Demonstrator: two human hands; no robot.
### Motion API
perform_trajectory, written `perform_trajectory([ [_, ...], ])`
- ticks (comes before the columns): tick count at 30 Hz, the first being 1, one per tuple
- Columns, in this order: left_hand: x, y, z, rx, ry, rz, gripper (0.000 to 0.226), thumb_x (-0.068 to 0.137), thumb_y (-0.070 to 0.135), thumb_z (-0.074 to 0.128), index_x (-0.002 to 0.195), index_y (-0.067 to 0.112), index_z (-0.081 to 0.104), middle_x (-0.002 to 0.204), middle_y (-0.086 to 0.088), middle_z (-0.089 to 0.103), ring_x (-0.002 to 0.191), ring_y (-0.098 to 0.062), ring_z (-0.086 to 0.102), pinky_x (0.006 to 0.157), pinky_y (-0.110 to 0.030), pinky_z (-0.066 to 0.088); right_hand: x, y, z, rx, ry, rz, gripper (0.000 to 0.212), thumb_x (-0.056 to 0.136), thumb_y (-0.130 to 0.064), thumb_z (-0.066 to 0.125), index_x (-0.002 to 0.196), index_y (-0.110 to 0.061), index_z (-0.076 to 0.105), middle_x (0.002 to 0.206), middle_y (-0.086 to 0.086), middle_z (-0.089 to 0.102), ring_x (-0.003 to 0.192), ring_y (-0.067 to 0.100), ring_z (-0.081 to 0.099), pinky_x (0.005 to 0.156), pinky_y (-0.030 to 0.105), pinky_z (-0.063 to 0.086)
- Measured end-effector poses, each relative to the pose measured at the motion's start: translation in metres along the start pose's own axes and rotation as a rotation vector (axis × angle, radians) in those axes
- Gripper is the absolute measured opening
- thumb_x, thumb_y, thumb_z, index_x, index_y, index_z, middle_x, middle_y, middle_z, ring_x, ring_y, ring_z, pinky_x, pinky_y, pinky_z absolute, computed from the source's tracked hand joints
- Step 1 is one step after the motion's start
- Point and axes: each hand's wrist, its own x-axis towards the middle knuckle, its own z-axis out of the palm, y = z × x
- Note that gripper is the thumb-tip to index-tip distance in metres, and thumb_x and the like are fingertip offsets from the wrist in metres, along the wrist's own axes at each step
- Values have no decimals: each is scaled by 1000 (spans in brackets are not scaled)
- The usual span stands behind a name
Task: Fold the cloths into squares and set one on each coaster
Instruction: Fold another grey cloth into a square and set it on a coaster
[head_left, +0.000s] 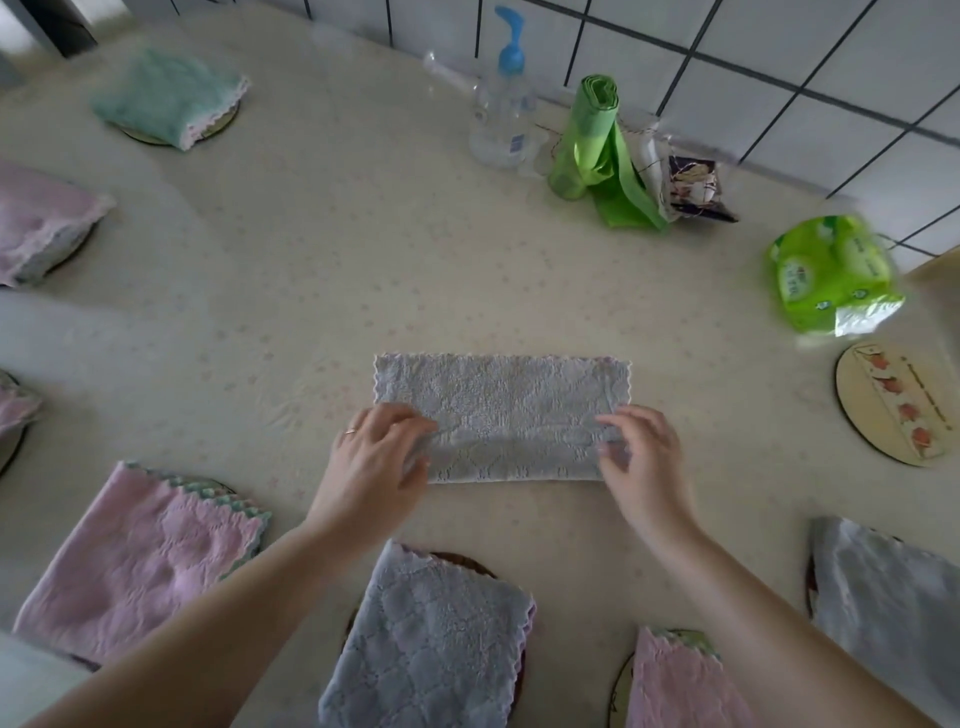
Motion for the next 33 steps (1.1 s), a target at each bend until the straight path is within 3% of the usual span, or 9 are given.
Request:
perform_trajectory([
  [3, 18, 22, 19, 53, -65, 183, 38, 85, 24, 45, 121, 19, 58, 128, -3, 55, 125, -24, 45, 105, -48, 35, -2, -32, 20, -160, -189, -202, 36, 86, -22, 59, 122, -19, 58, 140, 4, 45, 132, 25, 36, 109, 44, 27],
  [6, 32, 26, 37, 196, -191, 209, 56, 86, 40, 30, 135, 18, 45, 144, -6, 42, 138, -26, 30, 112, -53, 20, -2, -48, 39, -250, -305, -258, 42, 92, -34, 48, 132, -23, 47, 151, 4, 30, 141, 23, 20, 114, 50, 14],
  [11, 33, -5, 31, 328, -214, 241, 70, 84, 61, 20, 146, 27, 21, 155, 1, 12, 144, -19, 5, 116, -40, -5, 4, -15, 26, -400, -308, -334, 50, 87, -43, 39, 132, -22, 48, 146, 7, 39, 136, 25, 34, 107, 54, 30],
  [14, 26, -25, 20, 335, -194, 222, 67, 86, 61, 27, 144, 28, 27, 154, -2, 22, 143, -21, 13, 116, -47, 4, 4, 14, 4, -425, -307, -269, 55, 85, -49, 36, 132, -24, 48, 144, 5, 41, 133, 21, 34, 107, 54, 30],
  [17, 22, -25, 15, 290, -122, 251, 52, 86, 51, 42, 130, 25, 50, 140, -3, 46, 134, -23, 33, 112, -54, 17, 11, 21, -7, -381, -247, -257, 49, 83, -47, 41, 122, -23, 58, 136, 3, 49, 127, 19, 37, 106, 56, 26],
  [20, 16, -2, 20, 185, -93, 434, 30, 83, 36, 56, 112, 32, 60, 117, 11, 60, 114, -15, 53, 108, -42, 31, 32, -2, 0, -246, -159, -286, 27, 84, -31, 60, 108, -21, 66, 125, 1, 57, 119, 24, 51, 108, 56, 26],
  [22, 14, 17, 28, 159, -142, 507, 22, 83, 36, 58, 105, 34, 63, 105, 16, 63, 102, -9, 57, 100, -35, 40, 51, -27, 10, -196, -134, -332, 20, 84, -22, 61, 103, -21, 69, 121, -1, 61, 116, 22, 54, 107, 54, 28],
  [27, 22, 36, 47, 118, -162, 441, 12, 80, 27, 66, 91, 31, 67, 90, 13, 62, 86, -12, 59, 79, -33, 48, 89, -72, 32, -270, -335, -287, 21, 90, -17, 51, 101, -26, 66, 122, -5, 57, 116, 15, 50, 111, 47, 21],
  [33, 30, 33, 37, 170, -173, 471, 11, 79, 20, 64, 84, 29, 66, 85, 14, 63, 83, -12, 59, 80, -33, 45, 107, -72, 31, -407, -377, -326, 19, 85, -14, 54, 93, -26, 67, 103, -3, 61, 99, 19, 55, 96, 38, 31],
])
